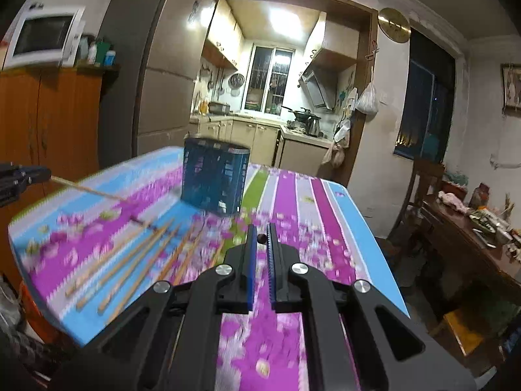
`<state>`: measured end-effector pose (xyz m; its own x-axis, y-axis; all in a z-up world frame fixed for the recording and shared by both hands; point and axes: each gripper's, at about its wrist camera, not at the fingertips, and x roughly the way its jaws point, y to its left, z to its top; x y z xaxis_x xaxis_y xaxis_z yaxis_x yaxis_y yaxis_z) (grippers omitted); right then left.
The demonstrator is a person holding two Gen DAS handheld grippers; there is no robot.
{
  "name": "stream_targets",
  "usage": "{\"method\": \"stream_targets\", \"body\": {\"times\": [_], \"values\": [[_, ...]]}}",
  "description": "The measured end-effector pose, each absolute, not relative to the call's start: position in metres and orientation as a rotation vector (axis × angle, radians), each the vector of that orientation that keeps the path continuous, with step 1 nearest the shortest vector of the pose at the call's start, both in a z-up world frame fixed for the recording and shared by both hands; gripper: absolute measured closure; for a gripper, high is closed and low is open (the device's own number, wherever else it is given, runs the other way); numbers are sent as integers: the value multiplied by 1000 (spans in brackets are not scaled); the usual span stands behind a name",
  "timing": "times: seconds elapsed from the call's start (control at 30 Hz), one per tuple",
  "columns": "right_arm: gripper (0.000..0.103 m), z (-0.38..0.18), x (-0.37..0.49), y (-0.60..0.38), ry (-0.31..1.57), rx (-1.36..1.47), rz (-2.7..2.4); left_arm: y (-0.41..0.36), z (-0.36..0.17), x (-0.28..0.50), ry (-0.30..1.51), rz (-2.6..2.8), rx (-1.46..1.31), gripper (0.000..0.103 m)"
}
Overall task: Organize utensils
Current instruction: 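Carry the left tool's chopstick into the blue holder while the right tool inserts its own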
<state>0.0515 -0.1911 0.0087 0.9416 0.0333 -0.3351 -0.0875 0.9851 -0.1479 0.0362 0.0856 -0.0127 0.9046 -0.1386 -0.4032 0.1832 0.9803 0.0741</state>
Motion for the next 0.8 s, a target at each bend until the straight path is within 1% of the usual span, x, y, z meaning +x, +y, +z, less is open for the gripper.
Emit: {"method": "stream_targets", "body": {"times": [0.4, 0.8], "values": [[99, 69, 113, -231, 302, -102, 116, 93, 50, 106, 359, -222, 87, 95], [98, 99, 150, -238, 302, -51, 171, 83, 81, 139, 326, -277, 93, 95]]}}
